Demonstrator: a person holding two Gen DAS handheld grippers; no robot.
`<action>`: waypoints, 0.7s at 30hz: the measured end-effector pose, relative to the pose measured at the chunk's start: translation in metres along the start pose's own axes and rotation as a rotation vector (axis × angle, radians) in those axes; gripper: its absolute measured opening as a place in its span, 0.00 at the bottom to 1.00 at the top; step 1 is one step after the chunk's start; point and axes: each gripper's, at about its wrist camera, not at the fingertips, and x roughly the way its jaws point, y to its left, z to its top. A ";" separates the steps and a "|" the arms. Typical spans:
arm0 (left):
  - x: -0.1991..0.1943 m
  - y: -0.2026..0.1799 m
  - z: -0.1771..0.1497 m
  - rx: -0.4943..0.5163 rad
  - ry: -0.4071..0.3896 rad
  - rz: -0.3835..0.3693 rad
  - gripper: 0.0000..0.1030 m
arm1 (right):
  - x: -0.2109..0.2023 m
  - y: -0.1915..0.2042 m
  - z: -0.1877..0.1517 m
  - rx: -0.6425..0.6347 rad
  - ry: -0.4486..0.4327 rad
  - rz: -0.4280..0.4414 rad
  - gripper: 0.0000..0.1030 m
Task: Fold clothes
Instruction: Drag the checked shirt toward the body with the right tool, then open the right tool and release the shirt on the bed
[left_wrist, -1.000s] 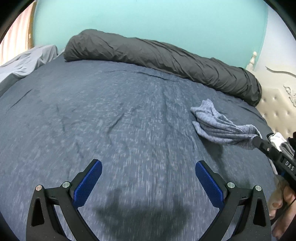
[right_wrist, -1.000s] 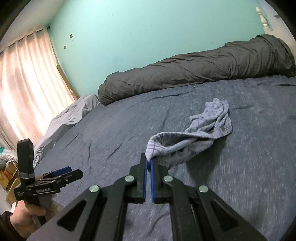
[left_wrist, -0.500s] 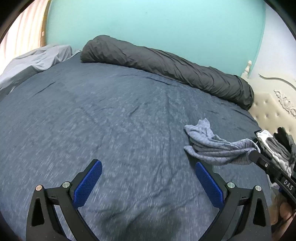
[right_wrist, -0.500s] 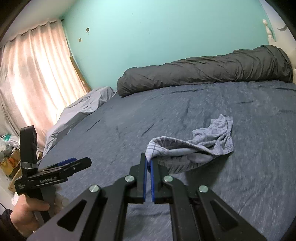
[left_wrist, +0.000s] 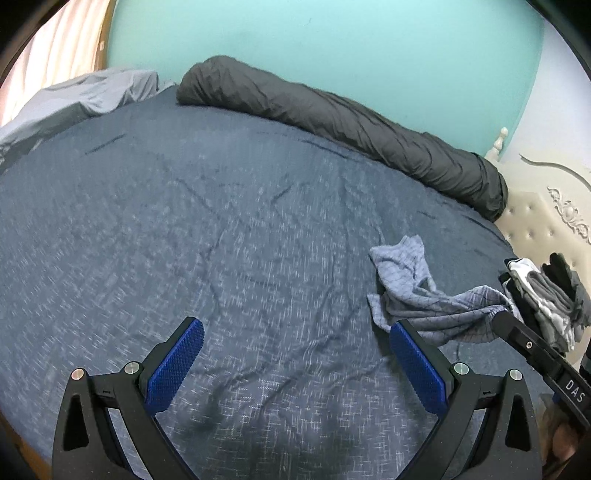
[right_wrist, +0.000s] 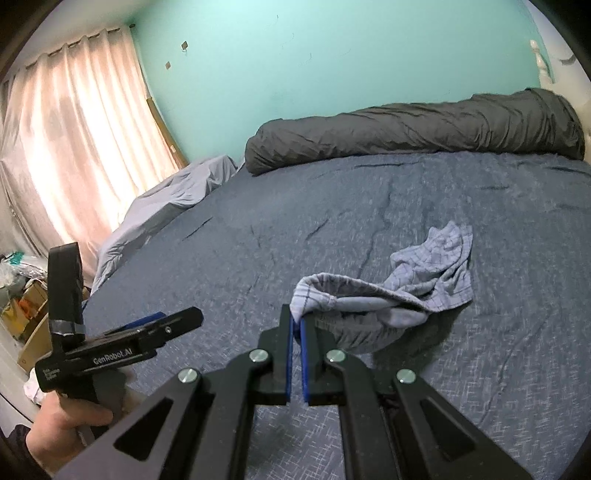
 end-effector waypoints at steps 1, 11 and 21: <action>0.005 0.000 -0.002 -0.002 0.003 -0.003 1.00 | 0.004 -0.005 -0.003 0.010 0.009 0.006 0.03; 0.057 -0.011 -0.026 0.038 0.068 -0.021 1.00 | 0.047 -0.069 -0.033 0.144 0.127 0.036 0.13; 0.086 -0.051 -0.041 0.120 0.135 -0.068 1.00 | 0.022 -0.146 -0.047 0.347 0.098 -0.059 0.43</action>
